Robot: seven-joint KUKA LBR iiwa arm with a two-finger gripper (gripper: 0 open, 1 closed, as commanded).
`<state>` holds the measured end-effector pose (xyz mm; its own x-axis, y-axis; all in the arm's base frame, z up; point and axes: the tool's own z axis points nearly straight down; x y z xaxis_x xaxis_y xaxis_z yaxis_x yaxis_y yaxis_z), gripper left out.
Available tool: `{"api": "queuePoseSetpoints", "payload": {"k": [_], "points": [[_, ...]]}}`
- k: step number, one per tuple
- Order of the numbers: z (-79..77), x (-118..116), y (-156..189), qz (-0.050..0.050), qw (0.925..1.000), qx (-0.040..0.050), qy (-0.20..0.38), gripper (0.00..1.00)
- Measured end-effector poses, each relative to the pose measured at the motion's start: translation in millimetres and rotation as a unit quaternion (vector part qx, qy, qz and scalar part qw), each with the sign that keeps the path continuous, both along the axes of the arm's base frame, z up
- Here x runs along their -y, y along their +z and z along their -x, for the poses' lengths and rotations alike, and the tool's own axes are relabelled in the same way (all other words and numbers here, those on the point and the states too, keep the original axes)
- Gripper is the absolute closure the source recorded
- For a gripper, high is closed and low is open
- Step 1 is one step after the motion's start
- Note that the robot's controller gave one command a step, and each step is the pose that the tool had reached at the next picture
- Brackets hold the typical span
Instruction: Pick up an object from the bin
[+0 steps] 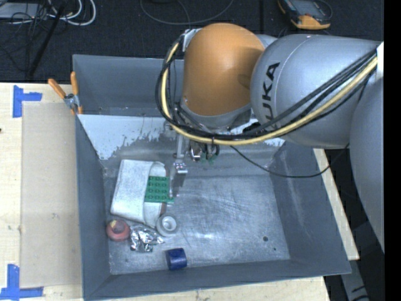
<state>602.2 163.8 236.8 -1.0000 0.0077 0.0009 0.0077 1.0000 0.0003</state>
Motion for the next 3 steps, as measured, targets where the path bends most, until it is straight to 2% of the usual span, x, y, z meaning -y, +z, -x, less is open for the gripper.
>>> {"api": "queuePoseSetpoints", "payload": {"k": [1,2,3], "points": [[30.6,-4,-151,0.0,0.9965,0.0002,-0.084,0.0],[35.1,-4,-149,0.003,0.9964,-0.0128,-0.084,1.0],[27.5,-3,-36,-0.001,0.997,0.0027,-0.078,1.0]]}}
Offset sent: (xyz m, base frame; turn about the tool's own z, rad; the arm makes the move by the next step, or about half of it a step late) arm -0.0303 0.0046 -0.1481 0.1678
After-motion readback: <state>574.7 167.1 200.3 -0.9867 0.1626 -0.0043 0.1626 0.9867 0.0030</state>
